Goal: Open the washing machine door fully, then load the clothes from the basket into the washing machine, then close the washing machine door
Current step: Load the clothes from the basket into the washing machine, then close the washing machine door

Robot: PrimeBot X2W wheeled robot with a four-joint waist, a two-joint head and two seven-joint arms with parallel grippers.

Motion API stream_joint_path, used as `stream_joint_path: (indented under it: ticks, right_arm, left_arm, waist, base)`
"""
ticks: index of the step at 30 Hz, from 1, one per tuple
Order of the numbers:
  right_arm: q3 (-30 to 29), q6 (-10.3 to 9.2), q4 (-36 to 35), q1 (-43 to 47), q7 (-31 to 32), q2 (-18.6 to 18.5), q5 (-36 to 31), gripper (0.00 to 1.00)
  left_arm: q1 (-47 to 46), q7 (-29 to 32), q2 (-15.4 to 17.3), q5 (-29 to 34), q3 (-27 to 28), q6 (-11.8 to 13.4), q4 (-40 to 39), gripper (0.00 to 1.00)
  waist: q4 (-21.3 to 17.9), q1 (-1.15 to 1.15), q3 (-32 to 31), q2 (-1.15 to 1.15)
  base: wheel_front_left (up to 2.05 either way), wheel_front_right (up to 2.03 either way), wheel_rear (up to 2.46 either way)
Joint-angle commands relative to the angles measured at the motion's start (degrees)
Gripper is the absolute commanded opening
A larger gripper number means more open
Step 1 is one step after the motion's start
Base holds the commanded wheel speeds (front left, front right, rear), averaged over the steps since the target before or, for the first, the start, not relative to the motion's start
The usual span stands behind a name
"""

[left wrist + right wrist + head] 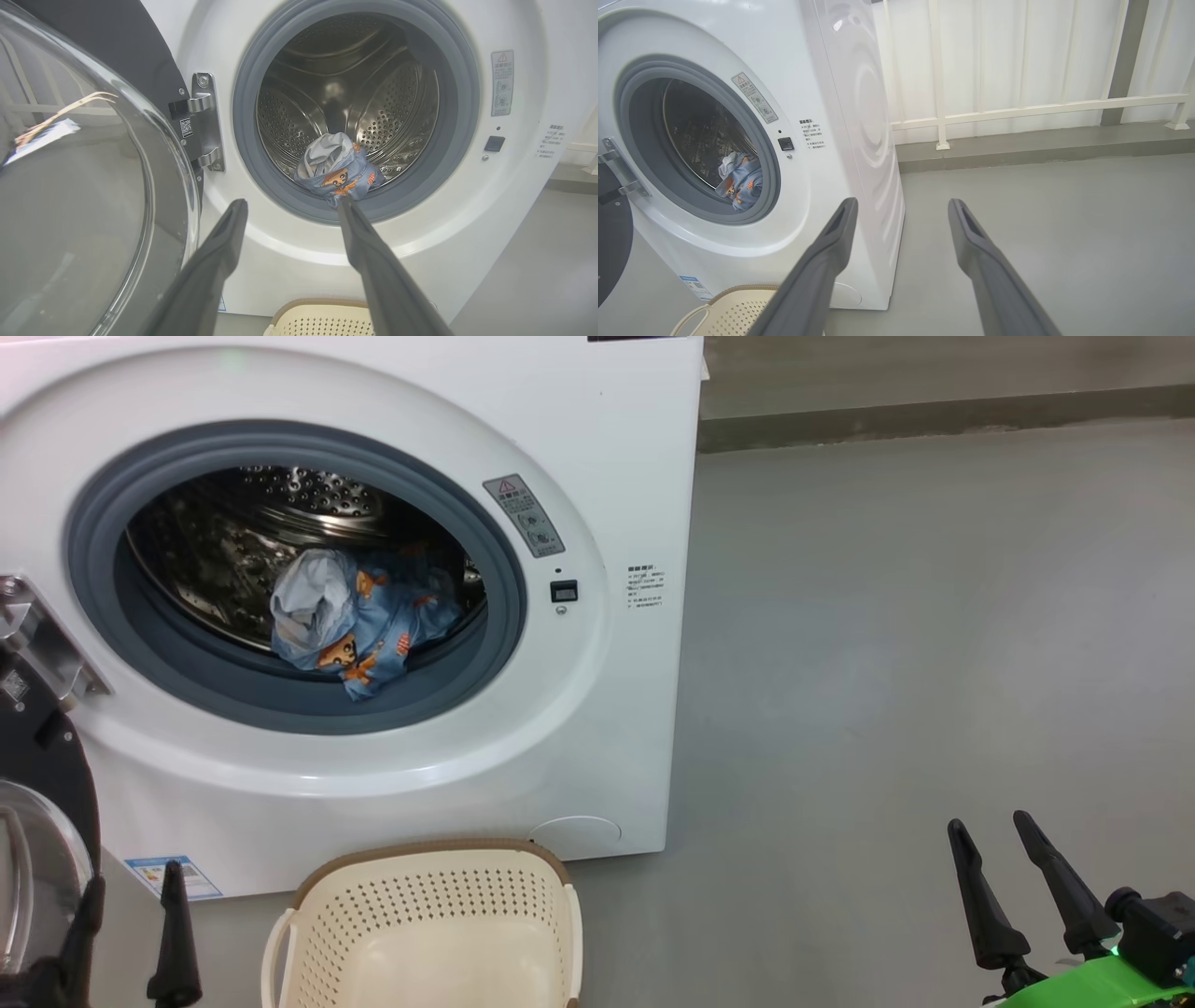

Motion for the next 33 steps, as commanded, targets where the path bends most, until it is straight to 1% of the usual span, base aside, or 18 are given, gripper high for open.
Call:
stream_joint_path:
  ticks: [1, 10, 33]
  right_arm:
    - [0.7, 0.26, -1.5, -0.6, -0.5, -1.3, 0.1, 1.0]
    - [0.1, 0.26, -1.9, 0.4, -0.5, -1.1, 0.0, 1.0]
    - [-0.3, 0.26, -2.1, 0.3, -0.5, -1.1, -0.2, 1.0]
  left_arm:
    - [-0.4, -0.4, 1.2, 0.1, 2.3, 0.0, -2.0, 1.0]
    - [2.9, -0.4, 0.9, -0.6, 3.0, -0.1, -4.8, 1.0]
    - [3.6, -0.4, 1.6, -2.5, 1.2, -0.1, -5.2, 1.0]
  waist:
    - [0.1, 0.0, -0.3, 0.0]
    - [0.1, 0.0, -0.6, 0.0]
    - [0.2, 0.0, -0.3, 0.0]
  base:
    - [0.0, 0.0, 0.0]
    - [0.0, 0.0, 0.0]
    - [0.0, 0.0, 0.0]
